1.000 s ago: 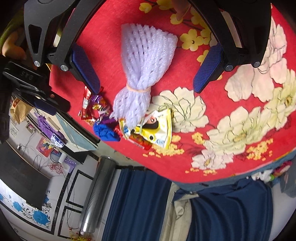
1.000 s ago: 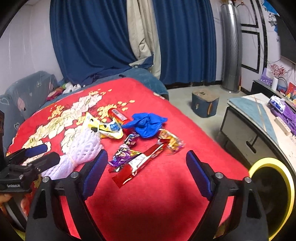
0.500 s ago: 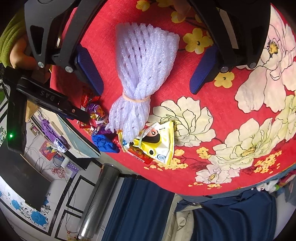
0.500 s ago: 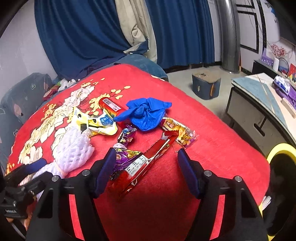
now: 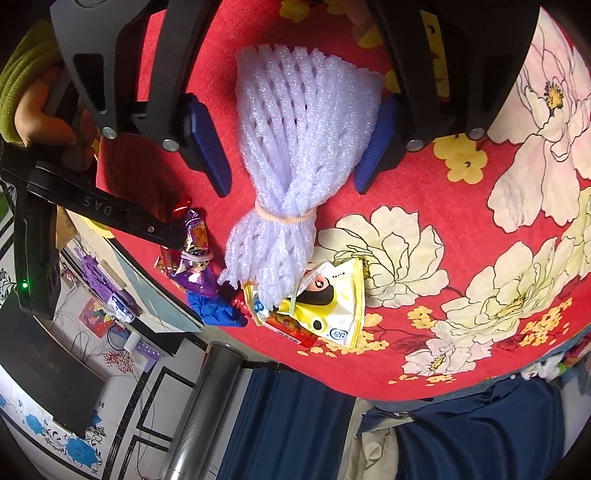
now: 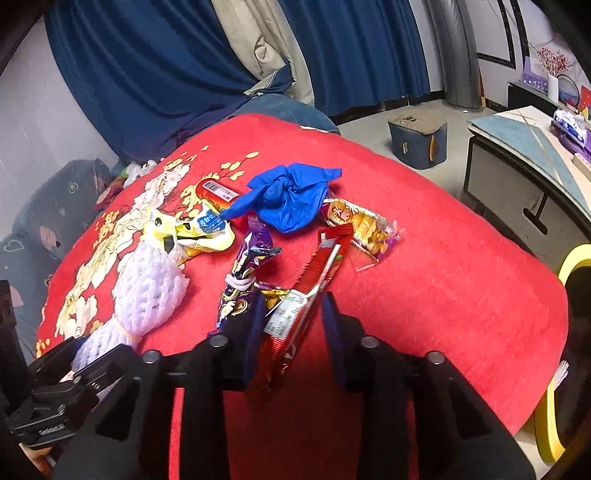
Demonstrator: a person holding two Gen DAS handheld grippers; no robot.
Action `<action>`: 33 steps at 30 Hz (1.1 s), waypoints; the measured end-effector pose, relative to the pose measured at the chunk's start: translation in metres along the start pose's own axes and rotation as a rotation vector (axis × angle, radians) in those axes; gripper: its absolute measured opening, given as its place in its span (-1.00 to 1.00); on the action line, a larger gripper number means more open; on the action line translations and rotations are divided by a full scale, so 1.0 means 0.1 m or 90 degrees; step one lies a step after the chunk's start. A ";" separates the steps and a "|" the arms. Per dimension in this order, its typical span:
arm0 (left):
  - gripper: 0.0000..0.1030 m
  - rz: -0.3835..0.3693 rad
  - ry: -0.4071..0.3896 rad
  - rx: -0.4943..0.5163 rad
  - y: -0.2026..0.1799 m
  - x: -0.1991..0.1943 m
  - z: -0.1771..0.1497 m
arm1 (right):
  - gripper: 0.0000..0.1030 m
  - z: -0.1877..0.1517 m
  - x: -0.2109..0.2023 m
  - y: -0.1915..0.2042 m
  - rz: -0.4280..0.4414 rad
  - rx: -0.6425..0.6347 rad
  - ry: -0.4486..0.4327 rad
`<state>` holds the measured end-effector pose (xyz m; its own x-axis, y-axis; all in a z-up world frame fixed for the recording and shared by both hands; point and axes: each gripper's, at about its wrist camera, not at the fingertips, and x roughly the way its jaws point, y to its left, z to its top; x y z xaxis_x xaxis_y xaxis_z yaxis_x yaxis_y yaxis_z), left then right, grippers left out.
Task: Collect trash
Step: 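Grasp a red wrapper with the right gripper while the left grasps the purple foam net, then lift both held items and carry them over the yellow bin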
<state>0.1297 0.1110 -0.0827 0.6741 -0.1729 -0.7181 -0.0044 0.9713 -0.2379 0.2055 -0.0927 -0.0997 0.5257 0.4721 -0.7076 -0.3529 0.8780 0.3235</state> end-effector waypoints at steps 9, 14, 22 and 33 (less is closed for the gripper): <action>-0.17 -0.010 0.014 -0.006 0.01 0.04 -0.02 | -0.57 -0.10 -0.14 -0.07 0.005 0.007 -0.008; -0.28 -0.015 0.020 -0.005 0.01 0.06 -0.03 | -0.59 -0.15 -0.20 -0.12 0.008 0.015 -0.014; -0.56 -0.031 0.016 -0.007 0.00 0.02 -0.04 | -0.66 -0.22 -0.33 -0.05 0.010 -0.013 -0.031; -0.58 -0.047 -0.040 -0.001 -0.12 -0.25 -0.01 | -0.72 -0.31 -0.61 0.12 0.029 -0.083 -0.055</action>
<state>0.1123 0.1032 -0.0619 0.7180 -0.2326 -0.6560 0.0458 0.9563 -0.2889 0.1450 -0.1139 -0.0720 0.5701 0.5211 -0.6352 -0.4718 0.8406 0.2661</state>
